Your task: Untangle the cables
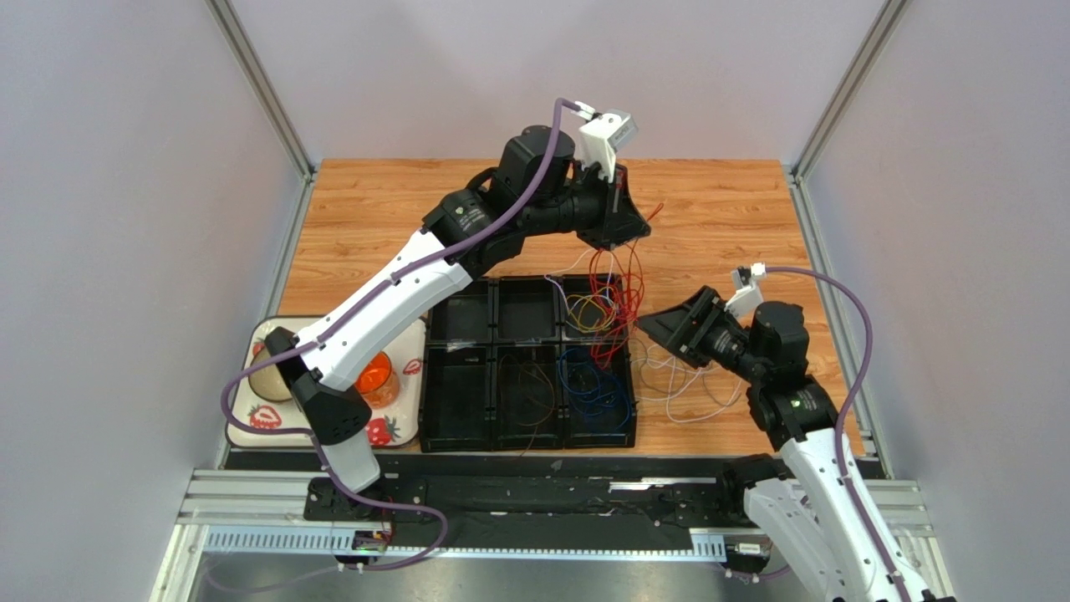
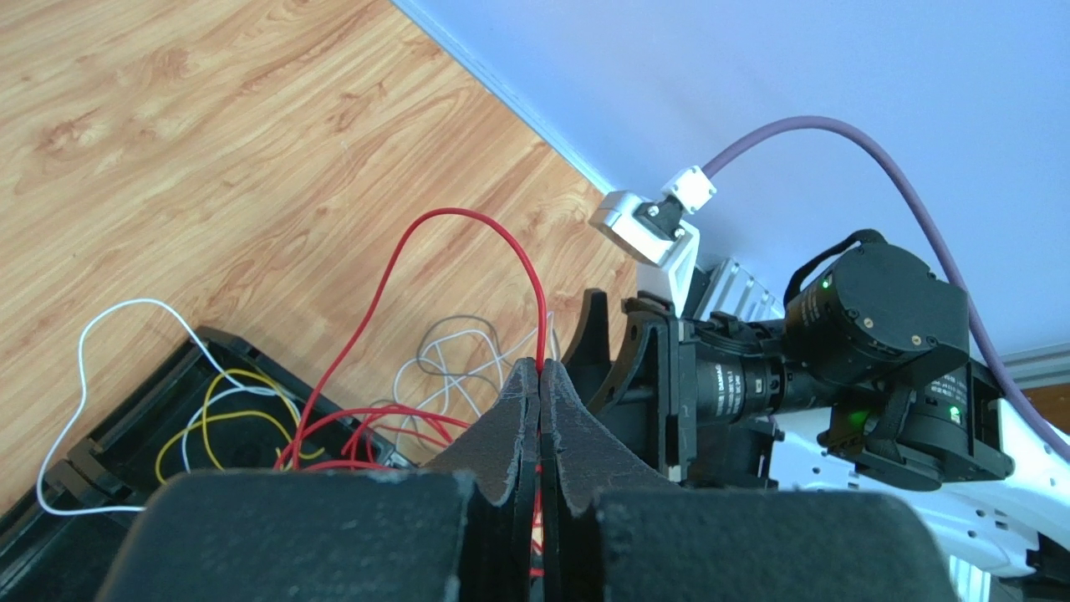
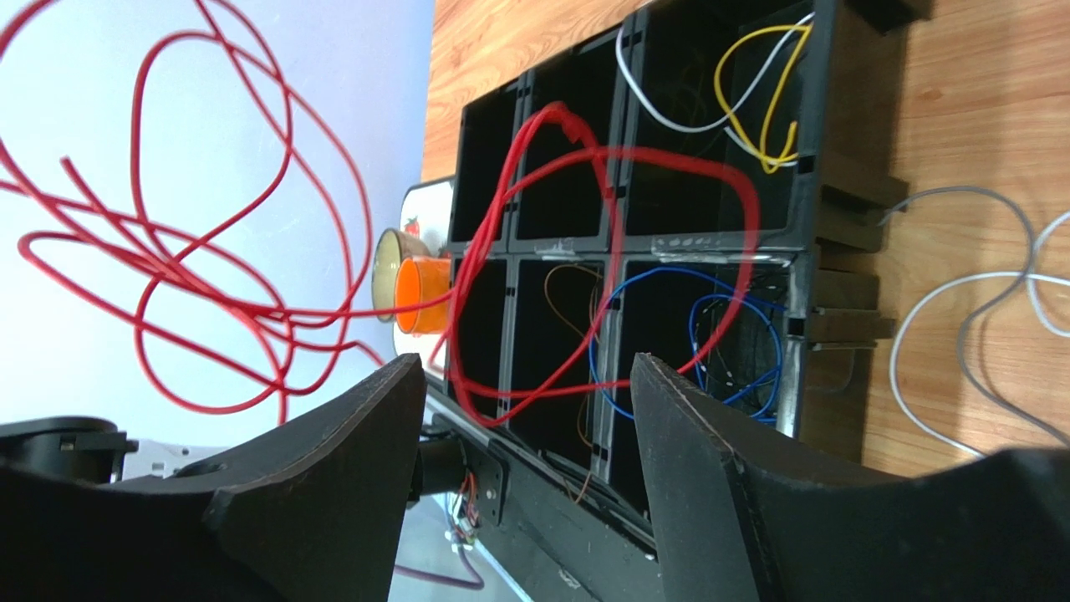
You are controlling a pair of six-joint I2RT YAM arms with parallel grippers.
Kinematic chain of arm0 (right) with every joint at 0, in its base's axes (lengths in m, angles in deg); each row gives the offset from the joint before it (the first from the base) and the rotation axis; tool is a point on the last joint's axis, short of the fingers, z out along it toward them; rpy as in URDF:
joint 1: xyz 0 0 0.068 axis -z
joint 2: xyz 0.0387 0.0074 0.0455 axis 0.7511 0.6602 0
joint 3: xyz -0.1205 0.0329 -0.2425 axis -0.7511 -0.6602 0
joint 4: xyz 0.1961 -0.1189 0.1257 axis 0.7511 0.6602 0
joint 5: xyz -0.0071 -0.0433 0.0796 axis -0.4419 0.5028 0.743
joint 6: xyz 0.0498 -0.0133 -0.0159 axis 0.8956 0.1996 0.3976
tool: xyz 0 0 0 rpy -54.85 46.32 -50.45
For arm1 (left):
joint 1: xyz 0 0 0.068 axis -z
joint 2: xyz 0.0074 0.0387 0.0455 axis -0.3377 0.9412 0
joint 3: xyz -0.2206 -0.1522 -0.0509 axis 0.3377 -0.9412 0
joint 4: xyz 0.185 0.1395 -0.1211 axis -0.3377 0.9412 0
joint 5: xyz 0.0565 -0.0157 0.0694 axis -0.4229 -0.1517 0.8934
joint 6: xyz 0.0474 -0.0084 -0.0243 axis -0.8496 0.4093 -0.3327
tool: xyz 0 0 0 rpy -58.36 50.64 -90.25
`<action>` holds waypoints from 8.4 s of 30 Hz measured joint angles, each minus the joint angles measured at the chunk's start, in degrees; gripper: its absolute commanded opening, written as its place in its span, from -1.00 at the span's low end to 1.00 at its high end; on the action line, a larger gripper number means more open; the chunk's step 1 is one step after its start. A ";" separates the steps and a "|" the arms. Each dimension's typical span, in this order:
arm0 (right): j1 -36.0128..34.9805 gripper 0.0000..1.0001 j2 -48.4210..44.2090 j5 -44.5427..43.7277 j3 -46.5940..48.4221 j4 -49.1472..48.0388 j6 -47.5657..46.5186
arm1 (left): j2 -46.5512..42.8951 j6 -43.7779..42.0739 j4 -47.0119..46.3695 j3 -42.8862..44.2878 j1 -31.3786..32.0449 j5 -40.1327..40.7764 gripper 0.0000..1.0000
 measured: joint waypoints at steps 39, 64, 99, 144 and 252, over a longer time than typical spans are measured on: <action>-5.73 -1.00 3.13 -15.23 1.55 -1.90 -3.23 | -0.33 -0.07 0.63 -2.05 -0.87 -0.20 -1.00; 18.93 -1.00 5.46 -10.67 12.35 5.49 -10.10 | -34.42 -5.49 14.80 -19.58 -14.91 23.80 -1.00; 18.93 -1.00 3.91 -3.63 8.44 5.03 -10.10 | -21.92 -4.33 4.94 -35.47 -23.96 26.69 -1.00; 18.95 -1.00 3.96 0.79 7.30 4.57 -10.03 | -16.44 3.76 -20.50 -54.62 -26.40 7.65 -1.00; -33.81 -0.30 79.47 -14.32 59.87 -5.27 -4.59 | -66.64 3.85 17.31 -62.97 -27.67 18.91 0.83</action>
